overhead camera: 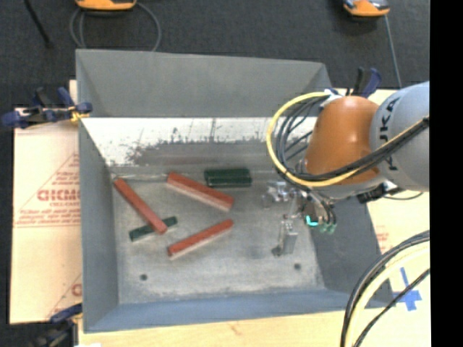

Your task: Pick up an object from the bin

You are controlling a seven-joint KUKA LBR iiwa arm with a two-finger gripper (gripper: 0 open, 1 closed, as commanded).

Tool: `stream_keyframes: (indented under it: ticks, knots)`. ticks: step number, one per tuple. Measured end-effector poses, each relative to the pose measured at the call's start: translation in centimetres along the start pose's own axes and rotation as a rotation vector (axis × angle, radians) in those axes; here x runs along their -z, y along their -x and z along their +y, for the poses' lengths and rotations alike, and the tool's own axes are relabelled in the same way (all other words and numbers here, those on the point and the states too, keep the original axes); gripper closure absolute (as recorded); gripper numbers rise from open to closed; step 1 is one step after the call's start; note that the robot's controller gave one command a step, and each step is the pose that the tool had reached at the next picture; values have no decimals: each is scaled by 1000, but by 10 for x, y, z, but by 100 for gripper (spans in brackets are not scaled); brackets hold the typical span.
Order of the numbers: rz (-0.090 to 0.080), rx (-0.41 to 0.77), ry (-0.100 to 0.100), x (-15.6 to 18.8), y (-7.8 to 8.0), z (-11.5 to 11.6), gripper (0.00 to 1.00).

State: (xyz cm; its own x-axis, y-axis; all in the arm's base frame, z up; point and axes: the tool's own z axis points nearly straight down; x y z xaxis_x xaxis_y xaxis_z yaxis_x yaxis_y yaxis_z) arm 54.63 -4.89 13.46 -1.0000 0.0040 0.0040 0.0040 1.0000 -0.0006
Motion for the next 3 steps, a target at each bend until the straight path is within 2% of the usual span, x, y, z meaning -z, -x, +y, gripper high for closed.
stream_keyframes:
  ticks: [1,2,3]
  knots:
    - [-3,12,5,-52,14,91,0]
    - [-6,7,1,-50,15,85,100]
    - [-17,83,0,114,23,91,100]
